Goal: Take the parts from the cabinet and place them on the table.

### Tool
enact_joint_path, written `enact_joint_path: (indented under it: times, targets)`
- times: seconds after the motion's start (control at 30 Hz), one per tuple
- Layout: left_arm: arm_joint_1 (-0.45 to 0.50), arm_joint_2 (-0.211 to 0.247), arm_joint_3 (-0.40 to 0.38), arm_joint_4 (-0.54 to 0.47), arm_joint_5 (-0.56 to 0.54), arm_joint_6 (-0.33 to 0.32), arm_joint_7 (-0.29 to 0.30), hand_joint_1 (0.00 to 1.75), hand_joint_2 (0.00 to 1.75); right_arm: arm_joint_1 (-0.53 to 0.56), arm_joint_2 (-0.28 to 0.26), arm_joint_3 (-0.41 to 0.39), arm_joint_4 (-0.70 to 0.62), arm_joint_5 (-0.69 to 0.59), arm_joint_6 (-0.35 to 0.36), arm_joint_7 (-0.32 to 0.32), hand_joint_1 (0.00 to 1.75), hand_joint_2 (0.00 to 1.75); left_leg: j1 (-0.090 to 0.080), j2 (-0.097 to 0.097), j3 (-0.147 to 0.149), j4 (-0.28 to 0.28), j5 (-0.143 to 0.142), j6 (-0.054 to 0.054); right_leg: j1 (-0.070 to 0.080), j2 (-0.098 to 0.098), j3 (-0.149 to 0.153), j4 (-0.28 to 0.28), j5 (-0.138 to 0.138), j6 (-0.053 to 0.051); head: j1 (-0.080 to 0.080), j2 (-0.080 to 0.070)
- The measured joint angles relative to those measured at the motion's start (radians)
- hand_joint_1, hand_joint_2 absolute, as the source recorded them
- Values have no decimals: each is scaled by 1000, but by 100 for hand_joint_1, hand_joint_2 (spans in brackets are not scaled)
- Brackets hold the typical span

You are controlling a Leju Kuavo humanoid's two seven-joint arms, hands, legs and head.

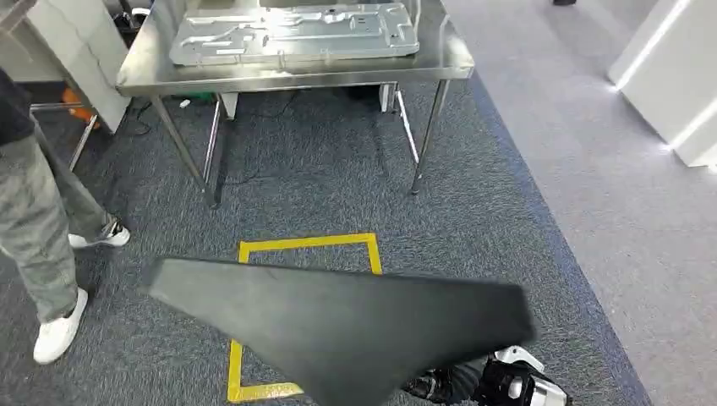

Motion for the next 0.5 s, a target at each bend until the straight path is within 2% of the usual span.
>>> enact_joint_path:
  times: [0.03,0.07,0.1,0.13,0.17,0.23,0.27,0.3,0.33,0.37,0.4,0.43,0.47,0.5]
  targets:
    - [2,-1,0,0,-3,0,0,0,175,-1,-2,0,0,2,-3,0,175,175,5,-6,0,-9,0,-7,2,-3,3,-1,-4,-6,0,0]
    - [4,-1,1,0,-5,0,0,0,175,-2,-4,0,0,5,-9,0,175,175,1,-10,5,-14,-2,-16,-1,-8,9,-11,-3,-12,0,0]
    - [4,-1,2,0,-6,0,0,0,175,-2,-4,0,0,10,-10,1,175,175,6,-4,10,-5,-10,-17,-9,-15,20,-24,1,-18,-1,0]
    - [2,-1,3,0,-6,0,-2,0,175,-2,-5,0,0,12,-11,0,175,175,2,18,-10,39,-34,-17,-7,-25,26,-29,-3,-29,0,0]
    - [0,-1,4,0,-6,0,-2,0,175,-2,-5,0,0,12,-12,0,175,175,2,30,-49,112,-71,-18,-6,-33,29,-29,-6,-33,-1,0]
    - [-1,-1,5,0,-6,0,-2,0,175,-1,-6,1,3,15,-12,0,175,175,2,36,-149,285,-136,-22,1,-51,34,-28,-15,-41,-1,0]
    - [2,-1,6,0,-6,0,-1,0,175,-1,-6,1,4,15,-12,0,175,175,2,38,-183,335,-138,-23,3,-59,39,-28,-19,-41,-1,0]
    - [5,-1,6,0,-6,-1,-1,0,175,-1,-6,1,6,15,-12,0,175,175,2,41,-191,327,-110,-22,5,-65,46,-27,-25,-41,-1,0]
    - [7,-1,7,0,-6,-1,-1,0,175,-1,-7,1,7,15,-12,1,175,175,2,43,-173,270,-61,-18,7,-73,55,-26,-33,-41,-1,0]
    - [8,0,7,0,-6,-1,-1,0,175,-1,-7,1,8,15,-12,1,175,175,1,50,-137,184,-6,-13,8,-81,65,-24,-41,-40,-1,0]
    - [7,1,7,0,-6,-1,-1,0,175,-2,-7,1,8,15,-12,1,175,175,-2,68,-96,89,43,-6,10,-90,76,-23,-49,-37,-1,0]
    - [6,2,7,0,-6,-1,-2,0,175,-1,-7,1,9,15,-12,1,175,175,-11,116,-71,29,54,6,12,-97,82,-24,-56,-34,0,0]
    - [2,2,8,0,-6,-1,-2,0,175,-2,-8,1,9,15,-12,1,175,175,-18,120,-64,18,48,11,21,-101,83,-19,-64,-25,0,0]
    - [2,2,8,0,-6,-1,-2,0,175,-2,-8,1,10,15,-12,1,175,175,-19,107,-70,21,48,13,20,-110,83,-20,-65,-22,0,0]
